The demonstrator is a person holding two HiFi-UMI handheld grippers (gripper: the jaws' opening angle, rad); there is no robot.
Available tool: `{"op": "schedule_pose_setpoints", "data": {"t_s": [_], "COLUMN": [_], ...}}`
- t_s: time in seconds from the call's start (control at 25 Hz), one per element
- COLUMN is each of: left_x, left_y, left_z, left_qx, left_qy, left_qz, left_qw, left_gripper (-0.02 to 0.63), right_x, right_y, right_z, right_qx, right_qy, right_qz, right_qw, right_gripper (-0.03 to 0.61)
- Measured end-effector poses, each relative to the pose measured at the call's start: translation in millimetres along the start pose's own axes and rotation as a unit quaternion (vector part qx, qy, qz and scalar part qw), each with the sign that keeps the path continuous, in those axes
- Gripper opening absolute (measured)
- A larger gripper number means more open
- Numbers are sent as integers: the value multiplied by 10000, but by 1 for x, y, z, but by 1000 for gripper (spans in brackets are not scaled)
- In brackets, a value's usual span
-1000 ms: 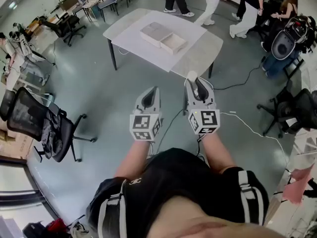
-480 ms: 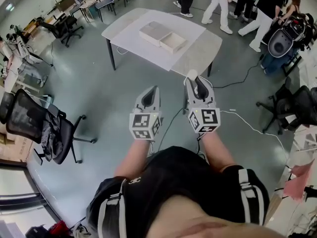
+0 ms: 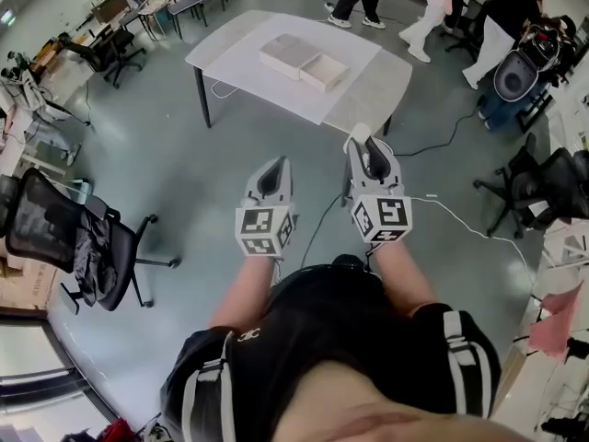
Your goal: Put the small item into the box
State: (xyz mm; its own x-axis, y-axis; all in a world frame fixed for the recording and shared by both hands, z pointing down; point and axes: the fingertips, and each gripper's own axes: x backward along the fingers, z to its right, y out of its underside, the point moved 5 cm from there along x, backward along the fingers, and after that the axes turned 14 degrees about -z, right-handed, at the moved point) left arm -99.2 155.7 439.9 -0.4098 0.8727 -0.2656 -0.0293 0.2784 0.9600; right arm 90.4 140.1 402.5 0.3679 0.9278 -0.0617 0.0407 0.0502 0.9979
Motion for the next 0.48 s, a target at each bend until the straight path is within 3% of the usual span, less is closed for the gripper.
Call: {"op": "schedule_pose_setpoints", "data": {"t_s": [0.48], "left_x": [17], "left_y": [4], "left_z": [-39], "left_qx": [54], "left_qy": [-115], "left_qz": [44], "left_qw": [9999], "left_gripper": [5], "right_x": [-28], "right_y": [-7], "right_z": [-34], "right_qx": [33], "right_qy": [-155], "right_qz": [33], "right_qw": [9999], "right_gripper": [120]}}
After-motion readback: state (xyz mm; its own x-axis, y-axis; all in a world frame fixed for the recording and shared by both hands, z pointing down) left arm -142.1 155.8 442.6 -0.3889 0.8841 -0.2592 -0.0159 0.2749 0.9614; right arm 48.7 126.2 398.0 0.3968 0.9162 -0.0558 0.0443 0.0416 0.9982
